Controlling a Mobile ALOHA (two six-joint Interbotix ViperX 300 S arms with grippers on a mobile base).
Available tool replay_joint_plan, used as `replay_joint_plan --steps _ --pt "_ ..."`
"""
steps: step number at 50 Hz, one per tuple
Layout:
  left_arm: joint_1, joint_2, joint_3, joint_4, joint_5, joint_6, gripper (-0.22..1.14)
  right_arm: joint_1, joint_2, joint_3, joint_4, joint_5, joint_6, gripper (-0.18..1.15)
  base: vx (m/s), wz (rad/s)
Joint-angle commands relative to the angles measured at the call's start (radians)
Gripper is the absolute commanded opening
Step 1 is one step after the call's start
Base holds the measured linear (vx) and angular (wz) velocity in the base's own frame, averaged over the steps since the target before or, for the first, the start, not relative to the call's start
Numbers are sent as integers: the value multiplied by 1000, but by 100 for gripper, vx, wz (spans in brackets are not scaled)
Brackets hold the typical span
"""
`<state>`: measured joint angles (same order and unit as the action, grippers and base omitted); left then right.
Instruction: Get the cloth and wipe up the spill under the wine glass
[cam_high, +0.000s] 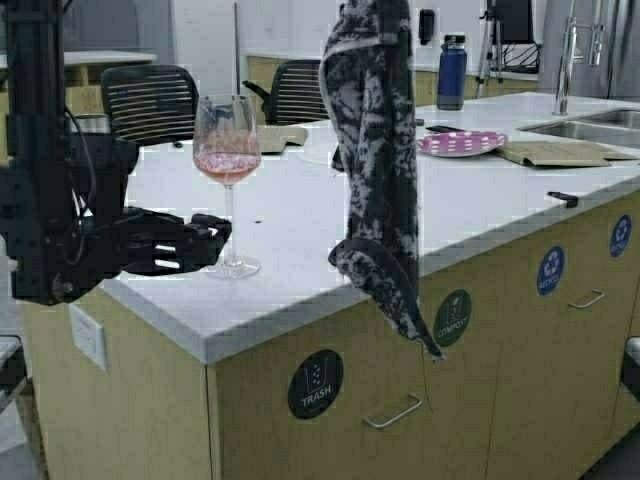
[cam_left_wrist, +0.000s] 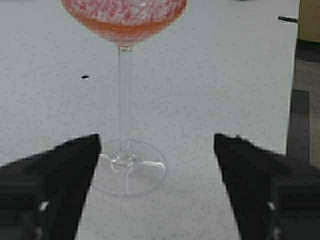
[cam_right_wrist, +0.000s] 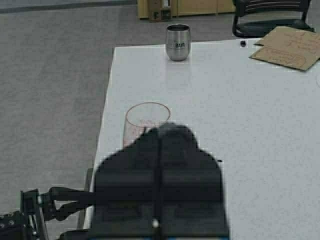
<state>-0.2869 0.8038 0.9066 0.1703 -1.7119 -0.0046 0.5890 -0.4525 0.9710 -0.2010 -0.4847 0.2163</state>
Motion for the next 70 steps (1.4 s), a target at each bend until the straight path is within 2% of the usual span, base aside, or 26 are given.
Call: replay_joint_plan --steps 1,20,31,38,53,60,70 --pt "-5 9 -34 -2 -8 -3 100 2 -9 -12 2 -17 -2 6 9 -3" --pt "-5 63 -132 -49 -8 -9 100 2 14 -31 2 -41 -2 6 8 -2" --pt "-3 95 -222 -26 -6 -51 100 2 14 -29 2 -46 -2 6 6 2" --pt "-5 110 -282 25 6 -103 100 2 18 -29 2 -44 -2 6 5 2" --pt "-9 109 -308 38 20 -132 98 2 60 -64 41 -51 2 6 4 0" --pt "-17 104 -308 38 20 -132 83 -6 103 -107 149 -84 -2 6 3 0" --pt "-21 101 -298 38 20 -127 42 -41 175 -170 210 -183 0 6 2 0"
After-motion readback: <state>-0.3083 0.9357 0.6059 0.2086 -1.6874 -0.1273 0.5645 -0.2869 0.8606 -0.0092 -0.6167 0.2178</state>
